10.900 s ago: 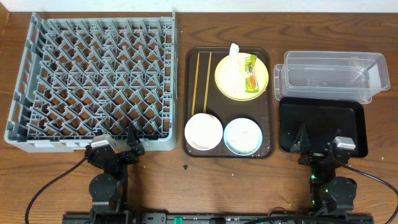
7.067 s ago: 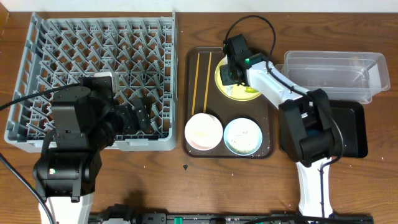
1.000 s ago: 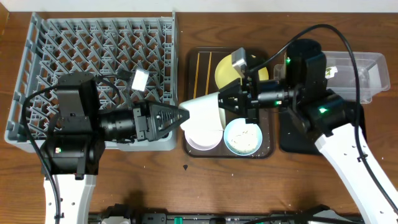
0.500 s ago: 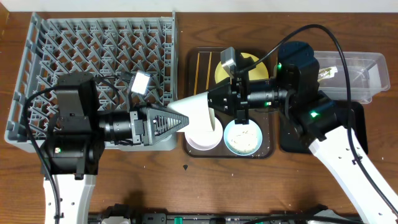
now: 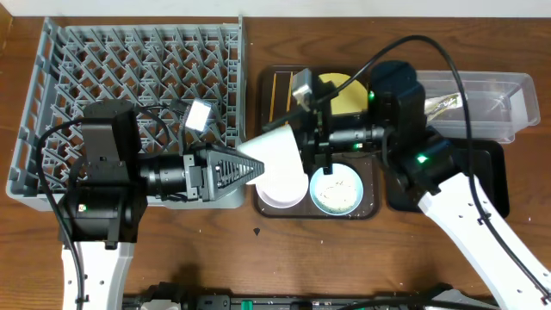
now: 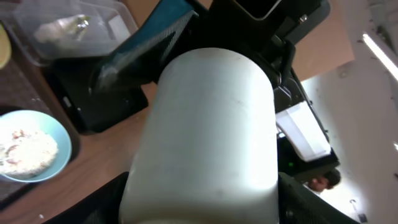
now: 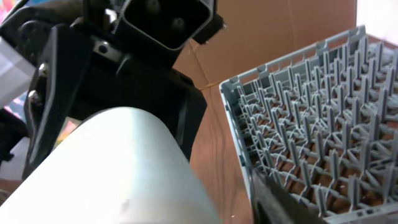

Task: Sort waste into correct bins and load items into the dishwasher
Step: 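Take the white cup with the left gripper and carry it to the rack, then place the white cup in the dish rack with the left gripper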

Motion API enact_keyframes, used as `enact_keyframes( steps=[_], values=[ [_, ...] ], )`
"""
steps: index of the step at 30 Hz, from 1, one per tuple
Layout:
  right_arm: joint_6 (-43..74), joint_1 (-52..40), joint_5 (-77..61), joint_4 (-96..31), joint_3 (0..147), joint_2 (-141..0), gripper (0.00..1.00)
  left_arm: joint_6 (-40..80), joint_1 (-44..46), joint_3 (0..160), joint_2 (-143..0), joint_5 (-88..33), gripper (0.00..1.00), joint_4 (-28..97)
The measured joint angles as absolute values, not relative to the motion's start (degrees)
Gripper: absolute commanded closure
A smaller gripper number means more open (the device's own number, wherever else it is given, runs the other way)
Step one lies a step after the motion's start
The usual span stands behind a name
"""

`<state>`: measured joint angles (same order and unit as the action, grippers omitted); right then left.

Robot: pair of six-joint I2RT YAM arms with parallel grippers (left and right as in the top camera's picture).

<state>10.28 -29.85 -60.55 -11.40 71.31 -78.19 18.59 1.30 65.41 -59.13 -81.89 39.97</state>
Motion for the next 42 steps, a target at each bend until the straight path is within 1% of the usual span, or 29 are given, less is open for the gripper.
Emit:
enact_keyframes(
  steps=[3,7,10,13,16,20,23,27,33,42],
  values=[
    [10.24,-27.00,-60.12,-12.01,71.31,-78.15,0.44,17.93,1.30,65.41,-59.13,-78.26,0.48,40.23],
    [10.31,-20.16,-59.42,-15.29,71.31,-77.97,0.43,17.56,1.30,65.41,-59.13,-70.39,0.49,43.31],
    [10.31,-14.68,-58.92,-20.84,71.31,-77.82,0.43,17.04,1.23,65.45,-59.16,-62.67,0.49,47.55],
    [9.98,-12.80,-57.10,-27.38,71.31,-77.82,0.42,16.49,0.38,65.49,-59.13,-53.58,0.49,52.38],
    [9.37,-12.84,-53.82,-34.48,71.31,-77.82,0.41,16.40,-2.13,65.52,-59.16,-44.01,0.48,57.08],
    [7.88,-13.58,-47.94,-42.00,71.31,-77.82,0.40,16.23,-8.32,65.60,-59.16,-33.41,0.48,62.83],
    [7.16,-15.16,-43.44,-44.77,71.31,-77.82,0.39,16.49,-14.13,65.65,-59.16,-25.06,0.48,64.75],
    [6.83,-18.63,-37.65,-45.45,71.31,-77.82,0.37,16.82,-20.21,65.69,-60.05,-15.75,0.49,64.14],
    [6.70,-22.46,-32.69,-45.08,71.31,-77.82,0.37,16.93,-21.56,65.78,-66.19,-9.78,0.49,61.28],
    [6.70,-25.41,-31.16,-45.04,71.31,-77.84,0.37,16.93,-21.61,65.93,-77.56,-5.34,0.47,57.78]
  ],
)
